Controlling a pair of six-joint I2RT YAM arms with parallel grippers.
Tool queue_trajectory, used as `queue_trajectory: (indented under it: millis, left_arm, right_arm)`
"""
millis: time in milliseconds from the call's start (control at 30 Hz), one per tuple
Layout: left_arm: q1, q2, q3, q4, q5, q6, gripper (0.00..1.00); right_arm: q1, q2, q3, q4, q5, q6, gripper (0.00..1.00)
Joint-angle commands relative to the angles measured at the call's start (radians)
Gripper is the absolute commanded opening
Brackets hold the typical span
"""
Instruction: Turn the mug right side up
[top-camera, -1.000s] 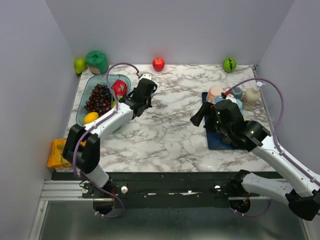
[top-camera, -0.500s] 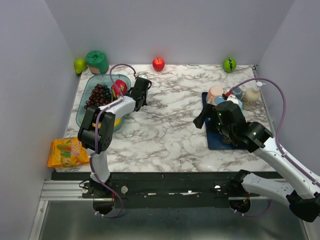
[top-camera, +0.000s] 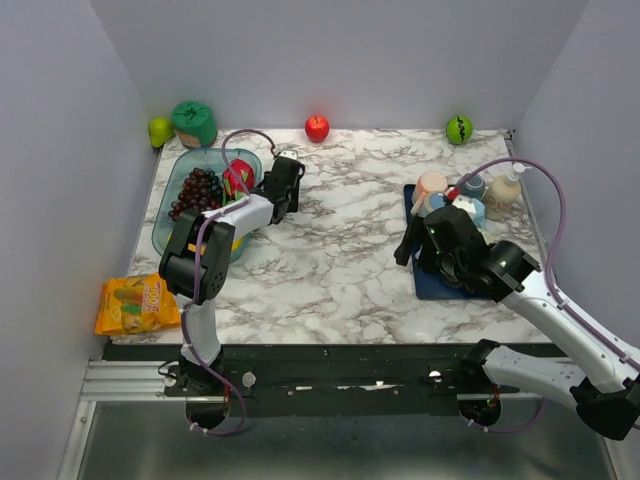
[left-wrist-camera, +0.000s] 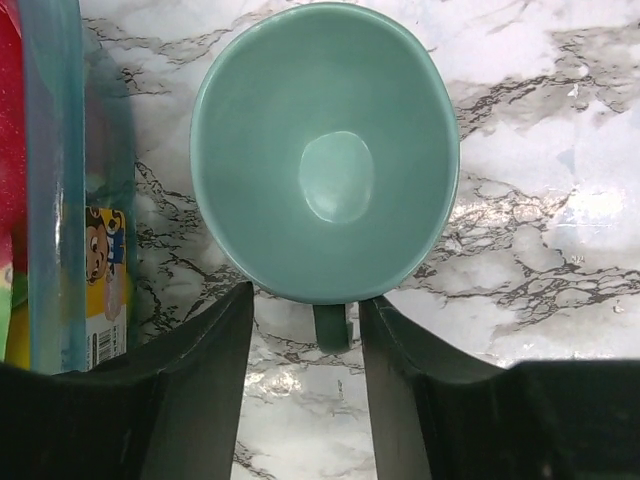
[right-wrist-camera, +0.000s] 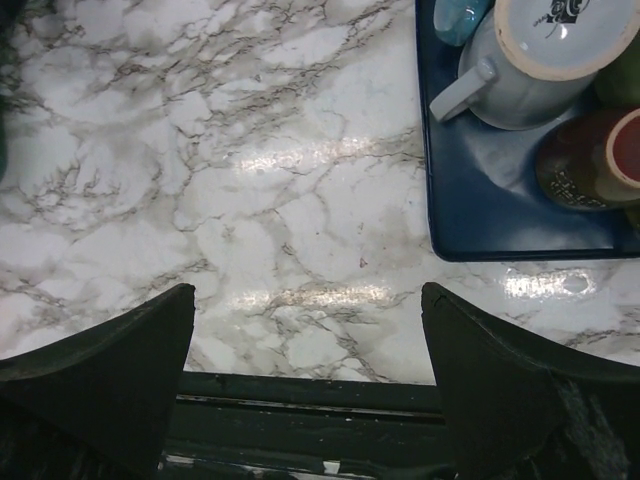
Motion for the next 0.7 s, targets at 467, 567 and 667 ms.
queue_trajectory:
  millis: [467,567,667]
  left_arm:
    - [-0.017,-0.381,-0.112,-0.029,0.163,-0.073,0.75]
    - [-0.017,-0.459,-0.126,-0.068,0.210,-0.093,0.80]
    - [-0.017,-0.545,-0.152,-0.092,0.282,-0.116,0.84]
  right_arm:
    - [-0.034,0.092,-0.017,-0.139,0.157,0.091,1.00]
    - [-0.044,0.150,-0.017,-0.147,0.205,0.163,0.99]
    - [-0.052,0.236,-0.003,-0.144,0.225,0.270,0.97]
